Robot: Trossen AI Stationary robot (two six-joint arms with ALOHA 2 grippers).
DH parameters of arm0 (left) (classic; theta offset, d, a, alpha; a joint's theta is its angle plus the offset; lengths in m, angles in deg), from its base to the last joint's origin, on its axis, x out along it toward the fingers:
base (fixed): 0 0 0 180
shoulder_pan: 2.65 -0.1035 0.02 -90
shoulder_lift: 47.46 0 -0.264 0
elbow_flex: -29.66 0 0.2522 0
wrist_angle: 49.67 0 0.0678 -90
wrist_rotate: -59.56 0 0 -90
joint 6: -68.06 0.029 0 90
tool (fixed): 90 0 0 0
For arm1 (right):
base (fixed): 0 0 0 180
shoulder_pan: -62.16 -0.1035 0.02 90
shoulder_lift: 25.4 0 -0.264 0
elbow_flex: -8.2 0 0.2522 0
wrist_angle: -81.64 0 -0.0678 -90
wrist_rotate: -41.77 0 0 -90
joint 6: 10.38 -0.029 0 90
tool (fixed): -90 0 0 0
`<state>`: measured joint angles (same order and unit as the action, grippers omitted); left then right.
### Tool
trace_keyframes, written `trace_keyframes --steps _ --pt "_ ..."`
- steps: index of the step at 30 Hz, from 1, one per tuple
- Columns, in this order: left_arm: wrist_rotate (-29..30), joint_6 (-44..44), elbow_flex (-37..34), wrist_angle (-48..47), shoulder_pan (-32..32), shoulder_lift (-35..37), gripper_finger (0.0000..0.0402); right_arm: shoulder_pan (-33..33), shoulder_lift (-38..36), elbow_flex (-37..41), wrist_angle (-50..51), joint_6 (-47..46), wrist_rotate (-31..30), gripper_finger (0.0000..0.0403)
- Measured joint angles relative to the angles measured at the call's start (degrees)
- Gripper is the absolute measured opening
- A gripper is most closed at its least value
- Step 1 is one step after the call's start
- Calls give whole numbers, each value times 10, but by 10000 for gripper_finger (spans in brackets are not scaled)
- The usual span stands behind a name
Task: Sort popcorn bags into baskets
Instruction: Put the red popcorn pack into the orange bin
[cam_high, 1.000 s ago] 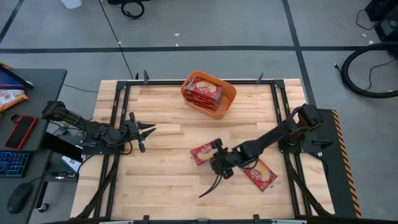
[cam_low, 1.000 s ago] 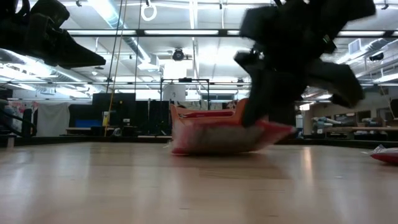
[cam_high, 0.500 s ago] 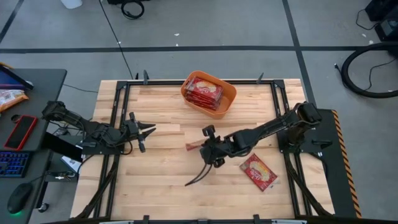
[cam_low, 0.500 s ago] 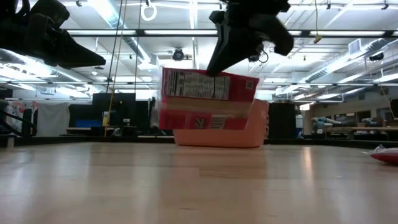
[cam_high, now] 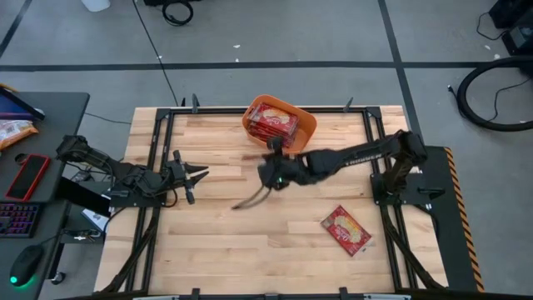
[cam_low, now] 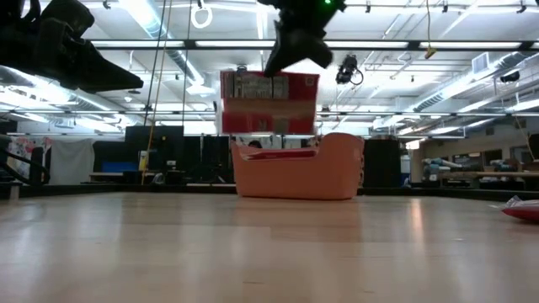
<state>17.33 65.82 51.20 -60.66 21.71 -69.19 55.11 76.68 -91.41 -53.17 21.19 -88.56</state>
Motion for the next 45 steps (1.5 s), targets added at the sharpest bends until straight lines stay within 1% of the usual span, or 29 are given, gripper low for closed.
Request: trace_keyframes --steps 4,8,10,13,17,20,22,25,28,34,40,45 --pt "0 0 0 0 0 0 73 52 0 -33 1 16 -23 1" --pt "0 0 0 0 0 0 73 112 -1 -46 -4 20 -19 1" --pt "0 0 0 0 0 0 73 147 -1 -45 -3 15 -4 1" --pt "0 0 0 0 0 0 73 200 -1 -45 -7 -7 50 1" --pt "0 0 0 0 0 0 73 267 -1 -25 -56 -14 123 2" --pt "0 0 0 0 0 0 73 309 -1 -2 -101 -18 184 16" --pt "0 0 0 0 0 0 73 329 -1 12 -102 -50 217 30" --pt "0 0 0 0 0 0 73 344 -1 20 -94 -125 272 49" --pt "0 0 0 0 0 0 73 337 -1 23 -58 -169 303 65" --pt "0 0 0 0 0 0 73 290 -12 23 49 -219 299 77" --pt "0 0 0 0 0 0 73 202 -13 23 194 -286 343 79" --pt "0 0 0 0 0 0 73 107 -13 38 290 -352 360 78"
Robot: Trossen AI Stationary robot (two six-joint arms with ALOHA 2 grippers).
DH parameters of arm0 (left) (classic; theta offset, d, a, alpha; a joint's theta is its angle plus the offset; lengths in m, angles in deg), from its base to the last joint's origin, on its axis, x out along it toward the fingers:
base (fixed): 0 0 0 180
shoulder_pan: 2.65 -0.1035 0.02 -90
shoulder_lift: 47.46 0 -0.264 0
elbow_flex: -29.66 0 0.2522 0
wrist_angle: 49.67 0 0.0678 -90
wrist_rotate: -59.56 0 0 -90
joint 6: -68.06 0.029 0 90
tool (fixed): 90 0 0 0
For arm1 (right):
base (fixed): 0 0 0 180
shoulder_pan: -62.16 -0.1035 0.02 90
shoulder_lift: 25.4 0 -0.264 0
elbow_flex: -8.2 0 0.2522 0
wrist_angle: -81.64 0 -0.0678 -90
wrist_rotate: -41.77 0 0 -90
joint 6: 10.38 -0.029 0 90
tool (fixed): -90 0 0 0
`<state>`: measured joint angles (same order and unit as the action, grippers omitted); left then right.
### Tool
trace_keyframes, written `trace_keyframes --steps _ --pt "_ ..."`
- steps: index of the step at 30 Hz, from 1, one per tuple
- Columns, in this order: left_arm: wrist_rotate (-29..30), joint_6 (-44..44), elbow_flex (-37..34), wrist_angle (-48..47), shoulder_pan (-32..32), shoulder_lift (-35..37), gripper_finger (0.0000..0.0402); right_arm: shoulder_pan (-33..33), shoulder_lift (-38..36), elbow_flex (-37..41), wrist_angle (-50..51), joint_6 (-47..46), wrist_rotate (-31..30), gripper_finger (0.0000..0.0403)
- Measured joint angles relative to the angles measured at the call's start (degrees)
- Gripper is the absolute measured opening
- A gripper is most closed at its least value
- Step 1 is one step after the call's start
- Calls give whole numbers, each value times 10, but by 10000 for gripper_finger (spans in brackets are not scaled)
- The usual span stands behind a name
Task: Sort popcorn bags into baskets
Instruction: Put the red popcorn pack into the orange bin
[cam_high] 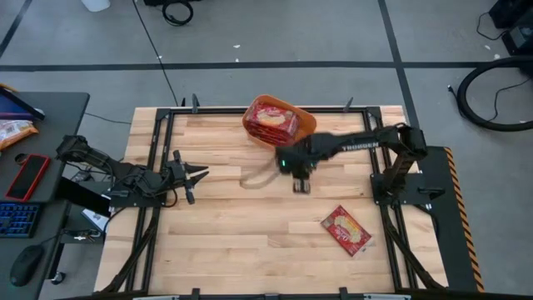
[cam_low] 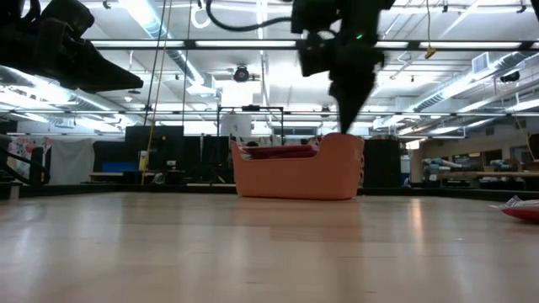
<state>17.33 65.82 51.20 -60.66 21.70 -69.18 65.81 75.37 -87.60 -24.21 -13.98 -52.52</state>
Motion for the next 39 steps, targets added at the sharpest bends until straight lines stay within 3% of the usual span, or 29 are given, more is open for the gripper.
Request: trace_keyframes --steps 6,12,20,24,33,39 --pt "0 0 0 0 0 0 73 -109 0 54 62 -115 35 78" --pt "0 0 0 0 0 0 73 -222 0 123 57 -253 136 79" --pt "0 0 0 0 0 0 73 -353 1 144 51 -460 129 80" --pt "0 0 0 0 0 0 73 -399 3 144 47 -517 130 79" --pt "0 0 0 0 0 0 73 -426 3 215 25 -620 258 49" --pt "0 0 0 0 0 0 73 -392 3 275 -9 -566 256 24"
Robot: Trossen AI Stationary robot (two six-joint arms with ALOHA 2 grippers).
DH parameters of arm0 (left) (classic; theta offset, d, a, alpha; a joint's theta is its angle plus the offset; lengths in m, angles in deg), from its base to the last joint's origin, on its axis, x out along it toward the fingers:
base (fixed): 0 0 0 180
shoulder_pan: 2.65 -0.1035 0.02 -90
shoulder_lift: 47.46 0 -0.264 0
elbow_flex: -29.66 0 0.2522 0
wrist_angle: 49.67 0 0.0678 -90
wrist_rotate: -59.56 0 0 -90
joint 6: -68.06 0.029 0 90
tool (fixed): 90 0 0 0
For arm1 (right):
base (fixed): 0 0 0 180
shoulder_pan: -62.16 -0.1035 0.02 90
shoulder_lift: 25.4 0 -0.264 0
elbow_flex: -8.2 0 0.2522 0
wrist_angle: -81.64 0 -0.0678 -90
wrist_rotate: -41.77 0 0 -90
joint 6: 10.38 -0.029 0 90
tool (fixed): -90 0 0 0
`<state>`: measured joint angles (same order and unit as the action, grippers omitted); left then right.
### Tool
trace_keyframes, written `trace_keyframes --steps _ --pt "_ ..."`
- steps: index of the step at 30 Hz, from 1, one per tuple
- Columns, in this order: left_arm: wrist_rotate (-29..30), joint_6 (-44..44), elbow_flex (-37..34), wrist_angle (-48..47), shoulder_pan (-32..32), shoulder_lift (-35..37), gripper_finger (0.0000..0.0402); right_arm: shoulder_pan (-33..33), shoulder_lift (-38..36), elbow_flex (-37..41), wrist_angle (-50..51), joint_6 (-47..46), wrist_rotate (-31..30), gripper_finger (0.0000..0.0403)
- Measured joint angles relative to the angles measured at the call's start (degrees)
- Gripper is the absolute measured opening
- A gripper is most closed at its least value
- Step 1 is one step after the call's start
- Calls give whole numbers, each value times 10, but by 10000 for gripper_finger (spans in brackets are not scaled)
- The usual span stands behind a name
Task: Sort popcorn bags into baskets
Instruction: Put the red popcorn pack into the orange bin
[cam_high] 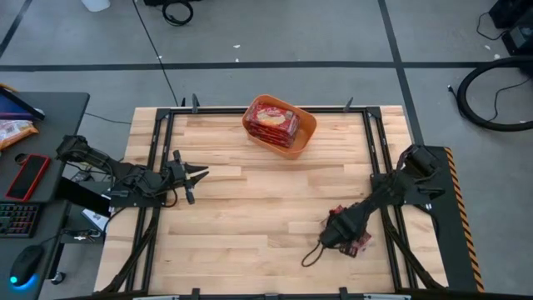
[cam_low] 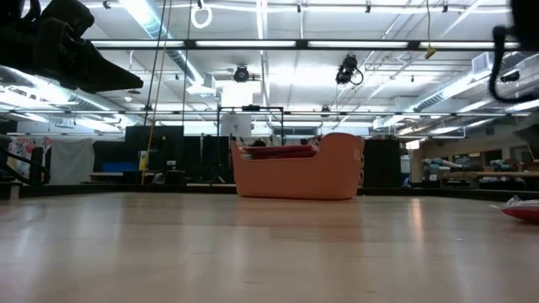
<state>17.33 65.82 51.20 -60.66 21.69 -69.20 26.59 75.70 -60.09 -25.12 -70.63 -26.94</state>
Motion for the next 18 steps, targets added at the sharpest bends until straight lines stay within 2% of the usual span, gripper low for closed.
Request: trace_keyframes --steps 4,7,11,14,18 --pt "0 0 0 0 0 0 73 43 0 15 8 94 -87 14" --pt "0 0 0 0 0 0 73 81 0 13 31 173 -196 9" --pt "0 0 0 0 0 0 73 130 0 2 1 291 -327 9" --pt "0 0 0 0 0 0 73 170 0 -18 -25 336 -374 14" --pt "0 0 0 0 0 0 73 206 0 -68 27 346 -409 12"
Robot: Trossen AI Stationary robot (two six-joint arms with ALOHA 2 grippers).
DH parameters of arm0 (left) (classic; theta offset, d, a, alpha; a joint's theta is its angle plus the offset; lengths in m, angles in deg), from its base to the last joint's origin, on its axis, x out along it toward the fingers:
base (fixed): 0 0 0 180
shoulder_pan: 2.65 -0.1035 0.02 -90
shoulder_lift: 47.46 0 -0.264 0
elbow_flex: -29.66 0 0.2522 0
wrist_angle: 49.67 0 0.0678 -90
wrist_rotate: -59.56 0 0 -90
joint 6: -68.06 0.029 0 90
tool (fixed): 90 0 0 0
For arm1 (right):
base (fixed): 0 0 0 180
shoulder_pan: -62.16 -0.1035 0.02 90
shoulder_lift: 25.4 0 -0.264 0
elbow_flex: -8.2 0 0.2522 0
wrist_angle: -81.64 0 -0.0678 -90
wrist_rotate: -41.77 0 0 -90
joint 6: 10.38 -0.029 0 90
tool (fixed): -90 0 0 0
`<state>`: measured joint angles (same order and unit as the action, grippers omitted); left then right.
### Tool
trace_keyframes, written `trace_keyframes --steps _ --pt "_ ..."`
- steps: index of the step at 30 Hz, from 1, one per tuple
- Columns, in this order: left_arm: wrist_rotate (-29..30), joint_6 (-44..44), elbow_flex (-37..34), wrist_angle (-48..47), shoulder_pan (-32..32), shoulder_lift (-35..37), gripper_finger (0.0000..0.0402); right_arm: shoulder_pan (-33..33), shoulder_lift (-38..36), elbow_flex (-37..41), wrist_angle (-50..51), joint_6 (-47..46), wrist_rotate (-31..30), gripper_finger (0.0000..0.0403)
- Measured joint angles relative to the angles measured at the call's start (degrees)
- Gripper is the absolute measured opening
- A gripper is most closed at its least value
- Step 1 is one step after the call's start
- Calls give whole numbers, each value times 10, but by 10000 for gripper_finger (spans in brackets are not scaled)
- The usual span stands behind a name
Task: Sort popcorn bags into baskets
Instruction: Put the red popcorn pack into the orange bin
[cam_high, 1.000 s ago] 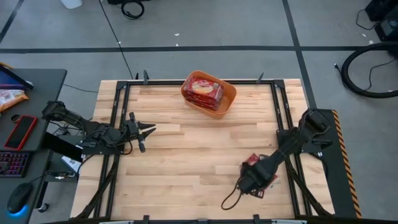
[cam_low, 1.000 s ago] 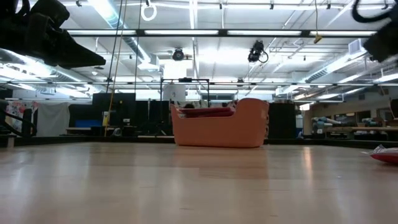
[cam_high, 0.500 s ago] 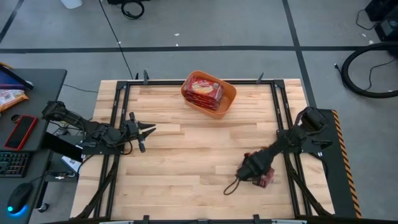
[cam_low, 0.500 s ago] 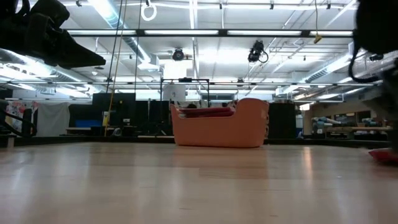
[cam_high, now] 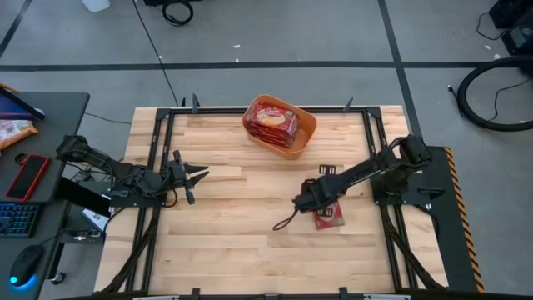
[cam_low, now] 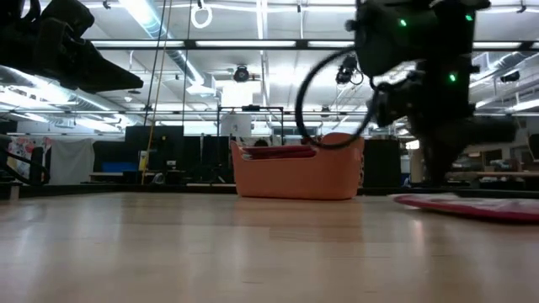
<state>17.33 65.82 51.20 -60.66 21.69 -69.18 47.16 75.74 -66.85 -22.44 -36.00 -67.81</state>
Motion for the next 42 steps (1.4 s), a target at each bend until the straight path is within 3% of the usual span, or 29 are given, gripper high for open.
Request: trace_keyframes --steps 3,9,15,19,22,26,28,33,39,42 --pt "0 0 0 0 0 0 73 3 0 -39 53 6 16 9" --pt "0 0 0 0 0 0 73 0 0 -34 74 -40 167 13" --pt "0 0 0 0 0 0 73 -4 0 25 34 -78 217 11" --pt "0 0 0 0 0 0 73 10 -1 59 -38 -54 230 10" --pt "0 0 0 0 0 0 73 26 -3 67 -44 11 182 10" --pt "0 0 0 0 0 0 73 50 0 53 -70 120 45 10" --pt "0 0 0 0 0 0 73 60 0 45 -113 184 7 10" --pt "0 0 0 0 0 0 73 89 0 29 -233 256 -1 10" --pt "0 0 0 0 0 0 73 94 0 -26 -212 301 -103 10" --pt "0 0 0 0 0 0 73 85 0 -63 -210 304 -85 10"
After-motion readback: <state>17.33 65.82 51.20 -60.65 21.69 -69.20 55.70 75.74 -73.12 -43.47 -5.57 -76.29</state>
